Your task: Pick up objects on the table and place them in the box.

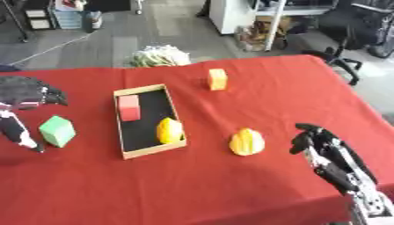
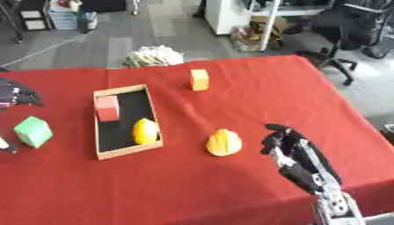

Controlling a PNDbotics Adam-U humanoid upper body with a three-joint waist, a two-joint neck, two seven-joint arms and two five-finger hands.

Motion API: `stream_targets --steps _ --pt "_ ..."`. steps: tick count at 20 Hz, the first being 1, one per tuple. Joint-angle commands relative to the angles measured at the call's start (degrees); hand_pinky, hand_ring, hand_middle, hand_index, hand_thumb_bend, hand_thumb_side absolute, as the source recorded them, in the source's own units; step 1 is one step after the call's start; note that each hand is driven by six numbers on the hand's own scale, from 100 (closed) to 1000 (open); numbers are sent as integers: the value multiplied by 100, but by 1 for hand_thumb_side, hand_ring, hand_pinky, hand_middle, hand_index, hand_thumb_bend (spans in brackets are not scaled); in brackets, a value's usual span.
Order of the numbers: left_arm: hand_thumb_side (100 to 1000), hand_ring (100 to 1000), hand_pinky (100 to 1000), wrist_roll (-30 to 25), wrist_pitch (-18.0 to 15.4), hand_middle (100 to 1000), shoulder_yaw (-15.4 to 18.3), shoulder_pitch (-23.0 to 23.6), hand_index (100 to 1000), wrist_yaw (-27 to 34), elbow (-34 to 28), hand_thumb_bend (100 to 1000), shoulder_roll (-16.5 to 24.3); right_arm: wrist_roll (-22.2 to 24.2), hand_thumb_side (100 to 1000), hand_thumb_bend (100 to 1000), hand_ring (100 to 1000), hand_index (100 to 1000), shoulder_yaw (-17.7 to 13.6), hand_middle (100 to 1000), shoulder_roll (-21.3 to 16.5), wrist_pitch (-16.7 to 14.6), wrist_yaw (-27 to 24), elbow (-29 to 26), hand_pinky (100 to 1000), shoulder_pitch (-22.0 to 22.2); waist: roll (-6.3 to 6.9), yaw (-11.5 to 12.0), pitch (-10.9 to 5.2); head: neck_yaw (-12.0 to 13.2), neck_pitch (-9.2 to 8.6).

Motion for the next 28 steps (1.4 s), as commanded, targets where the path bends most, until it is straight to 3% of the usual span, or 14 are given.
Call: stream_targets --steps 1,5,10,14,15,18,21,28 --pt "517 898 893 599 107 893 183 -111 929 -373 126 674 14 1 392 100 546 822 -20 558 -128 -13 9 -62 590 -43 76 2 -38 -18 -20" --pt "503 898 892 1251 295 887 287 -79 924 -782 343 643 -102 14 392 100 546 822 -7 558 -118 -18 3 -55 590 -40 55 1 -41 -10 -20" --pt "491 883 884 1259 286 839 333 -65 876 -1261 672 597 -211 18 390 100 546 822 -8 558 -115 -24 3 -40 590 -34 37 -11 -45 -8 -20" --pt "440 770 825 1137 296 702 405 -69 759 -1402 773 530 -247 17 391 100 546 822 -10 558 -109 -25 8 -33 590 -37 38 -13 -43 -26 -20" --pt "395 679 783 1198 303 589 428 -70 684 -1360 747 479 -250 17 390 100 546 822 -11 558 -107 -25 10 -32 591 -37 39 -13 -42 -31 -20" --pt "317 575 733 1542 340 470 489 -51 606 -1049 533 371 -233 10 389 100 546 822 -23 558 -107 -25 20 -28 591 -33 42 -11 -42 -48 -20" --pt "262 525 711 1671 309 436 504 -62 589 -506 177 268 -179 0 389 100 546 823 -31 558 -113 -27 32 -23 591 -29 47 -8 -47 -65 -20" --pt "224 511 689 912 130 431 223 -343 588 1425 -792 130 -264 11 392 100 546 823 -21 557 -118 -22 38 -23 591 -34 73 -9 -66 -79 -20"
